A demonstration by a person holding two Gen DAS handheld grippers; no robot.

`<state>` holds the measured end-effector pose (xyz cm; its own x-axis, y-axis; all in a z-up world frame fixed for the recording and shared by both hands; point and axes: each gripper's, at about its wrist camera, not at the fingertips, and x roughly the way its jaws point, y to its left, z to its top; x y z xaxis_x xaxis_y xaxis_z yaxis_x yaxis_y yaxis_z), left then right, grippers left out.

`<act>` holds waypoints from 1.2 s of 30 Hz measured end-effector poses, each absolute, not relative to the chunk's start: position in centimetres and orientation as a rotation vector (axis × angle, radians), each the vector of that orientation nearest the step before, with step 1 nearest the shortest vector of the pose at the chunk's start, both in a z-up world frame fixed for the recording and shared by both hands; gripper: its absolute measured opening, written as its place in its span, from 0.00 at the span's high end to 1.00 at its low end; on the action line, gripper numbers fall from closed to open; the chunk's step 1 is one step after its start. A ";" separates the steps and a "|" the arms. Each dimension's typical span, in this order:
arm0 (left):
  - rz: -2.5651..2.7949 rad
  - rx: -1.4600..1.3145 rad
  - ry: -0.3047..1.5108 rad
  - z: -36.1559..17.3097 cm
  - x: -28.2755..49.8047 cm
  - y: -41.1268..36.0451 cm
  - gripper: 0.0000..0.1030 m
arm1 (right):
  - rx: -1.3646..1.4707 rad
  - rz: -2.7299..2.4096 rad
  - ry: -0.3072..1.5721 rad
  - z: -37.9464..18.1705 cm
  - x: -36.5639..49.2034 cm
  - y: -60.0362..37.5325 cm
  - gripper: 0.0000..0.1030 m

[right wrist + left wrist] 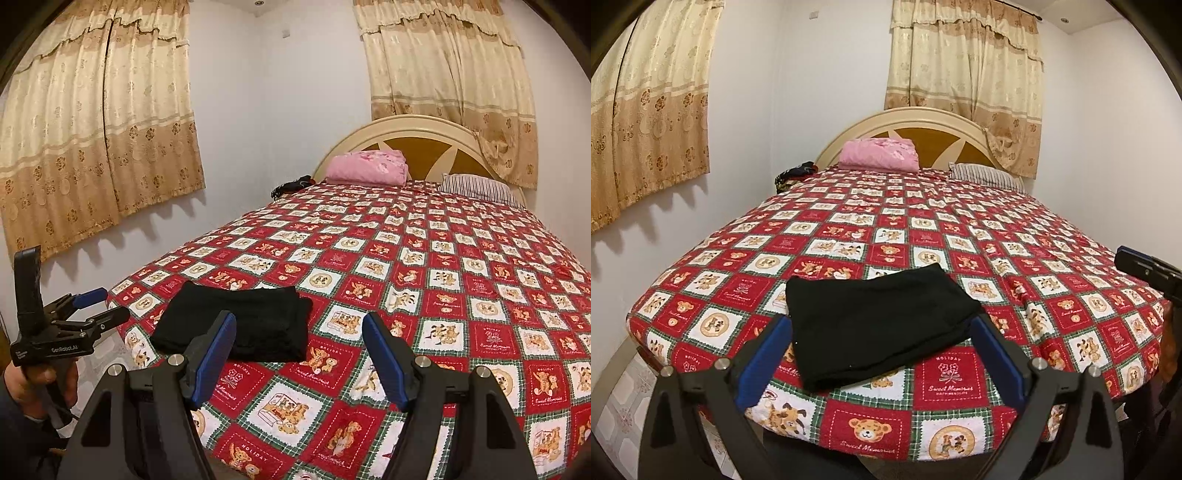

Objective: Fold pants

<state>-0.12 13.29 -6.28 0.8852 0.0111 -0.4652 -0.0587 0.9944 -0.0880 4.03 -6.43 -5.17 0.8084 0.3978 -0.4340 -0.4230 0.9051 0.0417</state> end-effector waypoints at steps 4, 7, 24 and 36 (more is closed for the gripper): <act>0.040 -0.093 0.477 -6.0 -0.3 13.2 0.03 | -0.058 0.443 0.440 -4.9 3.7 -6.5 0.30; 0.040 -0.089 0.477 -5.9 -0.3 13.0 0.03 | -0.058 0.442 0.434 -4.7 3.6 -6.5 0.30; 0.040 -0.085 0.479 -5.8 -0.3 12.8 0.03 | -0.058 0.448 0.434 -4.3 3.3 -6.6 0.30; 0.052 -0.049 0.447 -5.0 -0.7 12.5 0.00 | -0.058 0.449 0.429 -4.3 3.2 -6.2 0.30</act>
<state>-0.67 12.48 -4.98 0.9006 0.0399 -0.4328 -0.0615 0.9975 -0.0358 3.18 -6.19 -4.30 0.8131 0.4089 -0.4143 -0.4329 0.9006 0.0392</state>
